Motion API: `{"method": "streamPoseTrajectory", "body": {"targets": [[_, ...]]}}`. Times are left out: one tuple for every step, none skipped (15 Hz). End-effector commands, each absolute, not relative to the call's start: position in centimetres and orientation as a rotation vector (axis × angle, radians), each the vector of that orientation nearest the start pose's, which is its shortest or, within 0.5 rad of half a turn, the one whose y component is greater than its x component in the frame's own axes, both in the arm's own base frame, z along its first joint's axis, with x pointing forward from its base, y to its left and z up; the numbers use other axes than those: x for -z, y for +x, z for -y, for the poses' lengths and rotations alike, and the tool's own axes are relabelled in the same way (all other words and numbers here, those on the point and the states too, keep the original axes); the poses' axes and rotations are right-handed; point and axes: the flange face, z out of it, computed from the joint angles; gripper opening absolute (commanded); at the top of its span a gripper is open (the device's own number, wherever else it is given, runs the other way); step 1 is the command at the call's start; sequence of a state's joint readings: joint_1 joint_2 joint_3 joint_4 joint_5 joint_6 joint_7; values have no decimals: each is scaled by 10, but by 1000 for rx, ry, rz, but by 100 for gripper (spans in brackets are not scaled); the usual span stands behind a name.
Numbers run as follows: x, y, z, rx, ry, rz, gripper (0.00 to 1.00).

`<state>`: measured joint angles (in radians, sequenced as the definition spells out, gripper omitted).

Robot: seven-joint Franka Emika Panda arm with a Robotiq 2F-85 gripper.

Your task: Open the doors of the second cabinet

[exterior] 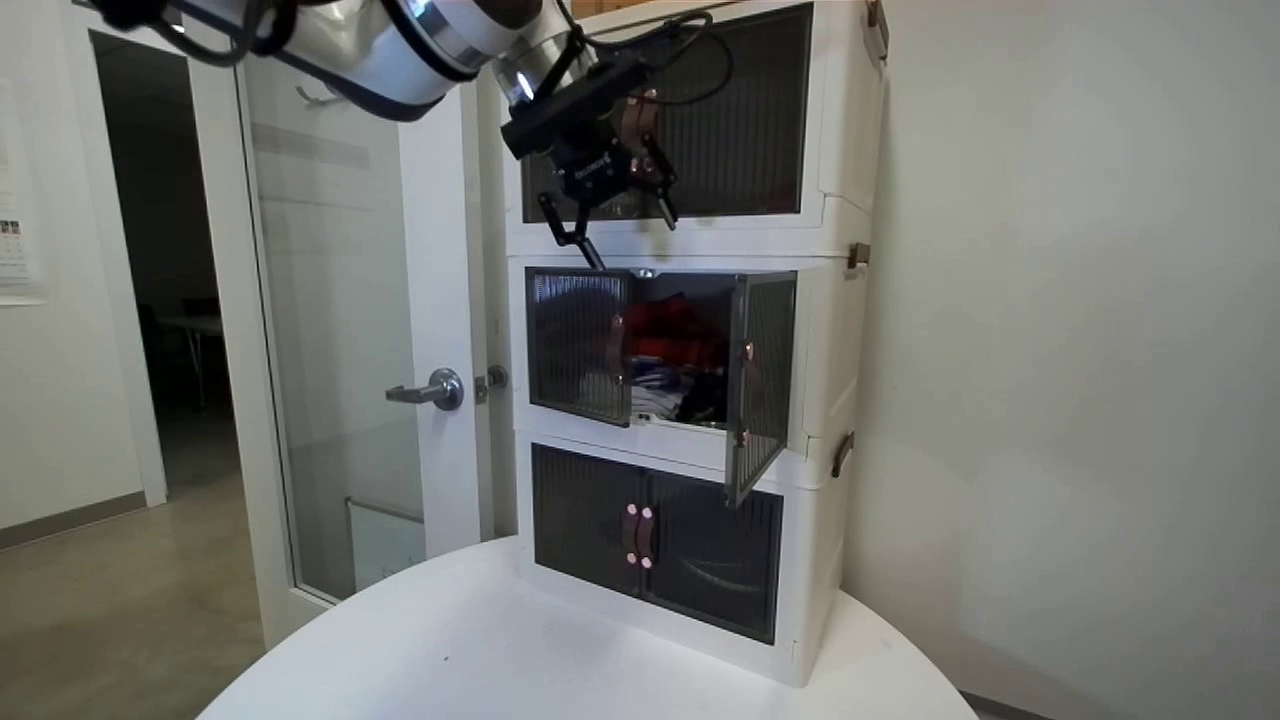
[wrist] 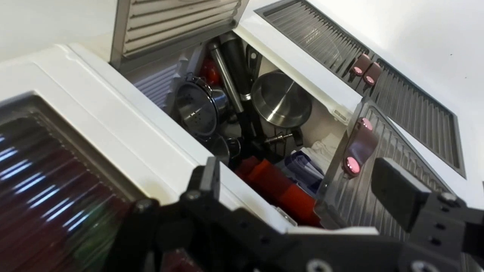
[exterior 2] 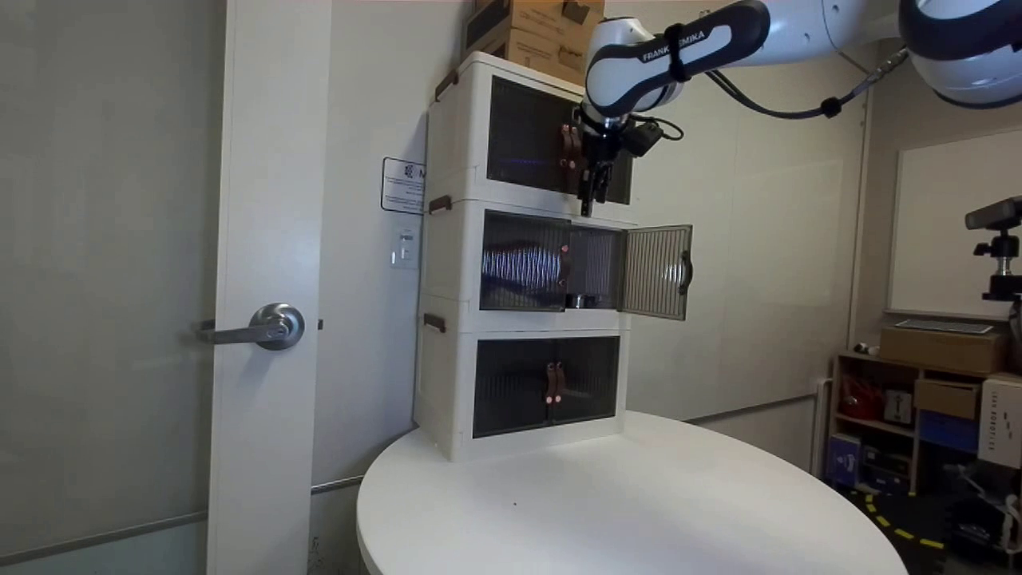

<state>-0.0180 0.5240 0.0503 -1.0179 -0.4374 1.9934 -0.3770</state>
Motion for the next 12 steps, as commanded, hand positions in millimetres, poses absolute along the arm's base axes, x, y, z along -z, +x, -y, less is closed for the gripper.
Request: {"method": "streamPoseTrajectory", "body": {"targets": [[-597, 755, 19, 682, -3334, 1070, 100], [-593, 759, 18, 682, -3298, 1131, 100], [-589, 762, 18, 679, -3268, 1179, 100], [-584, 765, 17, 686, -3237, 1228, 100], [-581, 768, 15, 693, -3208, 1270, 100], [-577, 771, 10, 701, -3181, 1302, 100], [-574, 773, 7, 712, -3154, 1333, 100], [-571, 776, 1, 722, -3131, 1357, 100], [-569, 777, -2, 728, -3114, 1371, 100], [-567, 777, -6, 727, -3103, 1367, 100], [-566, 778, -9, 729, -3093, 1356, 100], [-563, 778, -13, 723, -3081, 1343, 100]]}}
